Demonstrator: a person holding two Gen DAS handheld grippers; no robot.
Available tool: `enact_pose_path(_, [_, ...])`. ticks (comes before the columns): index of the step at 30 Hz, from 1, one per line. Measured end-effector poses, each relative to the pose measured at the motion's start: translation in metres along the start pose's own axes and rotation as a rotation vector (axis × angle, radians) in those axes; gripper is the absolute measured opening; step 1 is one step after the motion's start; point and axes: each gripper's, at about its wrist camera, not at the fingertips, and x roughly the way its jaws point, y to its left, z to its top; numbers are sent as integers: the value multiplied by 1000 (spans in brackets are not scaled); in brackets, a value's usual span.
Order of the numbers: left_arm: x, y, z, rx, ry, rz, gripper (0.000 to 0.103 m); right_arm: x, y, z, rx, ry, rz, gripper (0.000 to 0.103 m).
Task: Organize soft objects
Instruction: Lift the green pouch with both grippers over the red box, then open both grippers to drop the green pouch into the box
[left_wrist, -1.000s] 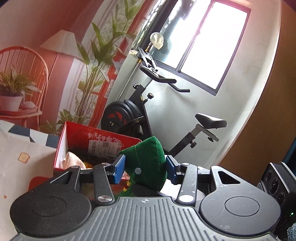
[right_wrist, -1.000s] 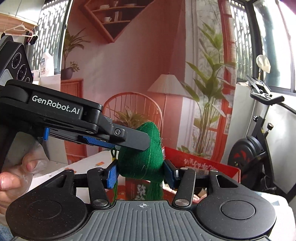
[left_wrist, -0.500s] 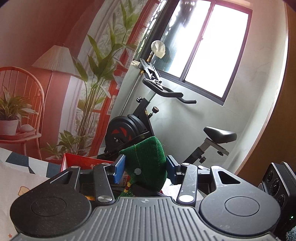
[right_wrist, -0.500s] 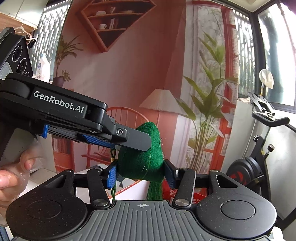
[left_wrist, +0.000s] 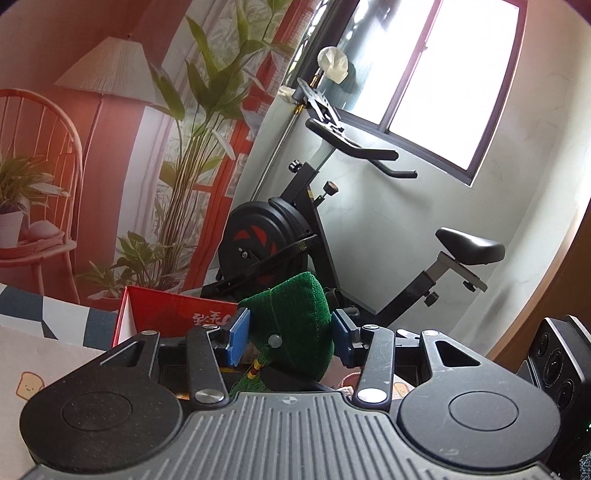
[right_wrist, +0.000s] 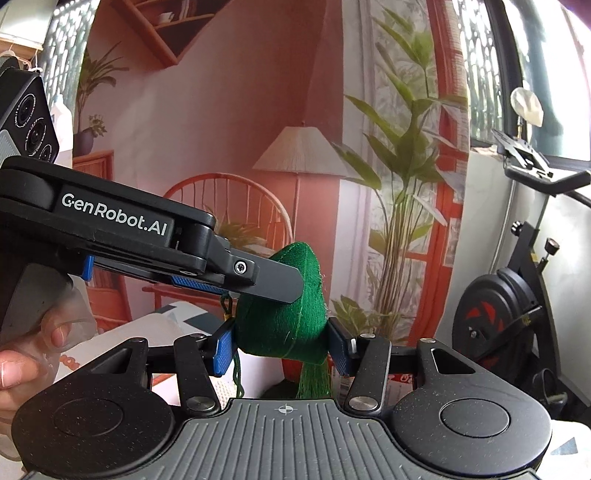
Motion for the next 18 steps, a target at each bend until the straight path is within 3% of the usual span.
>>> enact_pose_path(7, [32, 19, -15, -32, 76, 21, 49, 33, -12, -28, 46, 86, 2, 47])
enact_pose_path(18, [48, 25, -26, -27, 135, 59, 49, 53, -19, -51, 84, 167, -40, 48])
